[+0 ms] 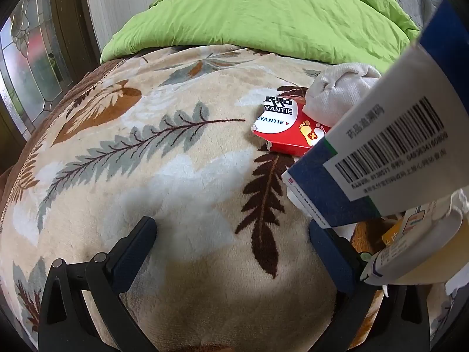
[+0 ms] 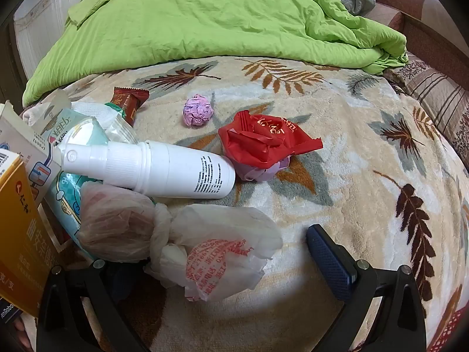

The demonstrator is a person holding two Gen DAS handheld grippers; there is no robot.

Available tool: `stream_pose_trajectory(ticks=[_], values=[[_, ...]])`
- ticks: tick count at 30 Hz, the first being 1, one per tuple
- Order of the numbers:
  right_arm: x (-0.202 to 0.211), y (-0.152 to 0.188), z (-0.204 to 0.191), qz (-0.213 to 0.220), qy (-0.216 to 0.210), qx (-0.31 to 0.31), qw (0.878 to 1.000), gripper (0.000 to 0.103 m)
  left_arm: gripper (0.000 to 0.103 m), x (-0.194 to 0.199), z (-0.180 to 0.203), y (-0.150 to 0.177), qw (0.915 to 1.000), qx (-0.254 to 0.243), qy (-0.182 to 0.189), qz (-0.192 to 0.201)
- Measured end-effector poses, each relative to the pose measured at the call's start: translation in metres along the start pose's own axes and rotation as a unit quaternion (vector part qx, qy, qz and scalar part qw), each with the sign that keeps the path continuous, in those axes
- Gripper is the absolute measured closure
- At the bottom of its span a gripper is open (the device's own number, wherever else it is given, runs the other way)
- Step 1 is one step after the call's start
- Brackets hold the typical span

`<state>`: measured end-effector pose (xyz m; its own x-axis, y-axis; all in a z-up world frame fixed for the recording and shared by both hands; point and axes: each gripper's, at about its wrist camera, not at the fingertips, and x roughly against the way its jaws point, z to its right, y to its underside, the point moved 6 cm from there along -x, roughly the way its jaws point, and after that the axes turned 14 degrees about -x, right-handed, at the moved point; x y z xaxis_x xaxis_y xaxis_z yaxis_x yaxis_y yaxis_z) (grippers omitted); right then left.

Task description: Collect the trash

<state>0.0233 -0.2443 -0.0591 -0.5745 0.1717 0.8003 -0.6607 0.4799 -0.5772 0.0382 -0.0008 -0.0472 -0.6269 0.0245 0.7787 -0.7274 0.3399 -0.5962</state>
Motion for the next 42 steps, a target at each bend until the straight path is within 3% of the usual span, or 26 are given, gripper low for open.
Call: stream_pose_trajectory(ticks=[19, 21, 25, 28, 30, 35, 39, 42], values=[[-0.001, 0.000, -0.002, -0.005, 0.012, 0.009, 1.000, 0.000, 0.000, 0.000, -0.005, 0.001, 1.0000, -0.004, 0.003, 0.002], [-0.001, -0.004, -0.002, -0.021, 0.003, 0.009, 1.000, 0.000, 0.000, 0.004, -0.006, 0.001, 0.9998, -0.003, 0.018, -0.001], [0.006, -0.006, 0.002, -0.093, -0.024, 0.041, 0.995, 0.001, 0.000, 0.025, -0.004, 0.001, 0.9987, 0.014, 0.048, 0.009], [0.031, -0.001, 0.013, -0.102, -0.047, 0.035, 0.993, 0.001, 0.000, 0.044, -0.002, 0.004, 0.9986, 0.005, 0.047, 0.024], [0.053, -0.001, 0.020, -0.088, -0.057, 0.026, 0.994, 0.001, 0.000, 0.065, -0.001, 0.005, 0.9977, 0.007, 0.054, 0.040], [0.119, 0.010, 0.036, -0.044, -0.078, 0.025, 0.996, 0.001, 0.000, 0.123, 0.010, 0.007, 0.9945, -0.019, 0.030, 0.099], [0.170, 0.027, 0.044, 0.003, -0.098, 0.023, 0.995, 0.001, 0.000, 0.176, 0.024, 0.015, 0.9883, -0.043, 0.026, 0.144], [0.203, 0.039, 0.049, 0.038, -0.105, 0.022, 0.993, 0.006, 0.000, 0.214, 0.028, 0.024, 0.9824, -0.050, 0.013, 0.179]])
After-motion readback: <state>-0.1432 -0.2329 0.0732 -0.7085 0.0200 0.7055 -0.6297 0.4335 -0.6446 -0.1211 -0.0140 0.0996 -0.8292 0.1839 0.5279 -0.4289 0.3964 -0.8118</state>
